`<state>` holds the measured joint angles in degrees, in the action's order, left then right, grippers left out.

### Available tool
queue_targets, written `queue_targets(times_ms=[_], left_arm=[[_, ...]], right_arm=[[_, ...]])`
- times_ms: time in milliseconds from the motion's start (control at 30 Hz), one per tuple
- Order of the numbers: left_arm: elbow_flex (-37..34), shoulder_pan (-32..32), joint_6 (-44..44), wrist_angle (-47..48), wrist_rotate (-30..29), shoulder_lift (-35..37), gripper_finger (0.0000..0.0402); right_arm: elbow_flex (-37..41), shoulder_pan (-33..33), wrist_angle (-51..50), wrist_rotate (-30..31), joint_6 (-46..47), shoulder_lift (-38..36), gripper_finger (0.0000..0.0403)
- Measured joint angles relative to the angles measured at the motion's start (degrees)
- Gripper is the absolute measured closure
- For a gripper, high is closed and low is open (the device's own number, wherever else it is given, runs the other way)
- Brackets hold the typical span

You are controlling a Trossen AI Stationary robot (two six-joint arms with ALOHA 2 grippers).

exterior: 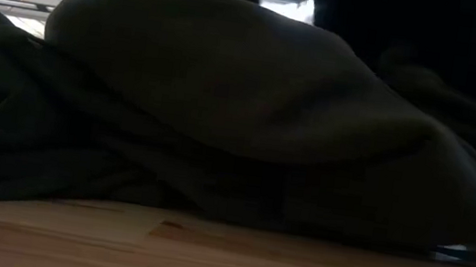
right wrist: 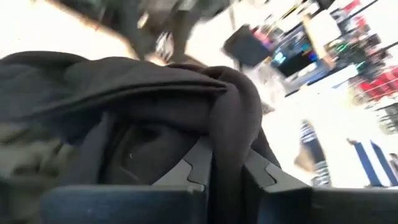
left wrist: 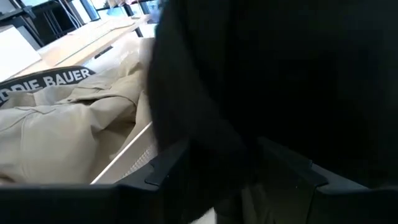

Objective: Sort clothes
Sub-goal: Put the black shirt into the white laundry laundry bin

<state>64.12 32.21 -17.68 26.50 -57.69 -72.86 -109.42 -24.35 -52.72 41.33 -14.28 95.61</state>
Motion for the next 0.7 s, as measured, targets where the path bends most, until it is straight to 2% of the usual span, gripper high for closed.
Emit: queue_targets(times_ms=[133,300,400,533,700], left_arm=[[0.0,0.0,-1.4,0.0,0.0,0.0,0.0229],[0.0,0.0,-6.3,0.1,0.2,-0.3,0.0229],[0.0,0.0,-8.9,0.3,0.2,-0.6,0.0229],[-0.3,0.4,-10.0,0.1,0.2,-1.3,0.0229],[-3.1,0.4,-12.2,0.0,0.2,-1.4,0.0229]], right_arm=[[-9.1,1.2,0.3,0.6,-4.1,0.0,0.0381],[-19.8,6.5,2.5,0.5,-8.6,-0.1,0.0369],[-24.6,11.2,5.3,-1.8,-11.2,-0.2,0.0363],[-25.0,17.9,11.6,-5.8,-14.2,-1.2,0.0372],[-25.0,25.9,13.9,-12.3,-14.4,-1.2,0.0374]])
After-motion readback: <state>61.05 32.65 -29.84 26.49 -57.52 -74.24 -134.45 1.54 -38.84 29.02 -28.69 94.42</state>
